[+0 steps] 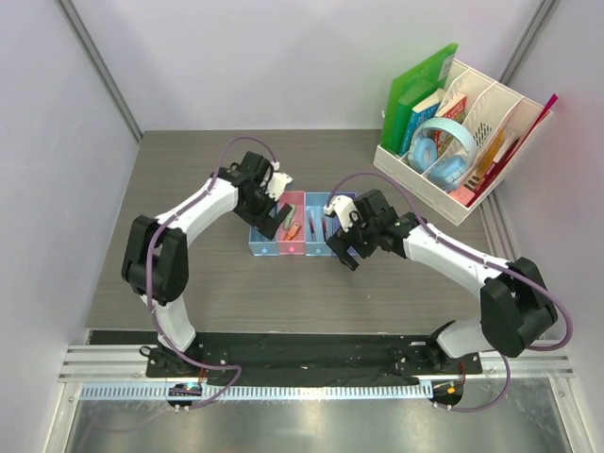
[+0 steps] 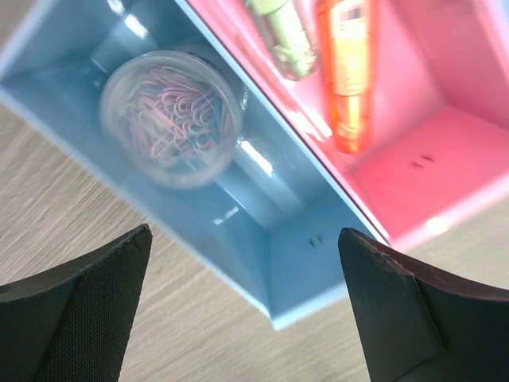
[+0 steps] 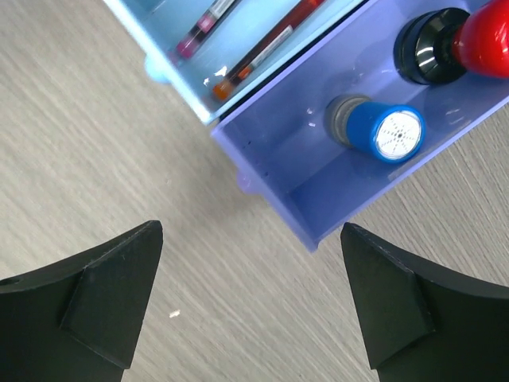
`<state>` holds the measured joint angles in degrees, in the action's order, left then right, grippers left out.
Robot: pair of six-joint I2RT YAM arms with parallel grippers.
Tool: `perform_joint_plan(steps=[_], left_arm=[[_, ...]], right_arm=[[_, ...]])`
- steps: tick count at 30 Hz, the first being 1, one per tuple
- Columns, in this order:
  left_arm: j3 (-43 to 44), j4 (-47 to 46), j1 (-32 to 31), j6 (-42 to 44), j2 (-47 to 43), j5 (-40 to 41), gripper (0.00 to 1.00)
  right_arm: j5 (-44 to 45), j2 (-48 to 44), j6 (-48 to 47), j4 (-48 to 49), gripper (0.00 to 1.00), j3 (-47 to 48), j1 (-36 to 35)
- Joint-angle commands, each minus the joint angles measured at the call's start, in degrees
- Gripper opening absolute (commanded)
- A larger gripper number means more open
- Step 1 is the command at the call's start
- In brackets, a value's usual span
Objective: Sort the stationery into containers
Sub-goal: Move the storage box to the center of the board, then reset both arms
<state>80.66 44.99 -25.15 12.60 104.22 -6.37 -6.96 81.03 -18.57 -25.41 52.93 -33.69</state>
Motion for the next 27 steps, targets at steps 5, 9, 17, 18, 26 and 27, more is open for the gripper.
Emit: perform_joint_plan(steps=[5,9,17,18,26,27], left_arm=[[-0.2,3.9,-0.4,-1.0,-16.4,-2.2,1.00],[-3.6,3.2,-0.1,1.6,-24.7,-1.8,1.00],[-13.5,-1.6,18.3,4.7,-40.0,-26.8,1.00],[-14.4,-1.8,21.1,5.1,-41.0,-28.2,1.00],[-22.7,-8.9,32.0,1.9,-46.0,-36.6,1.00],[-22.5,-8.4,33.1,1.9,-45.4,-37.5,1.00]], right_arm=[[3.5,-6.8,-3.1,-8.1,1.00,10.1,-0.5],[5.3,-9.6,-3.8,-12.0,1.00,13.2,1.1],[-10.5,-19.5,-4.5,-17.9,1.00,11.3,15.0],[-11.1,-21.1,-4.5,-17.5,1.00,9.8,16.1],[-13.1,-27.7,-1.8,-12.5,1.00,5.1,18.2],[-13.5,-27.4,-1.8,-12.4,1.00,4.8,18.3]])
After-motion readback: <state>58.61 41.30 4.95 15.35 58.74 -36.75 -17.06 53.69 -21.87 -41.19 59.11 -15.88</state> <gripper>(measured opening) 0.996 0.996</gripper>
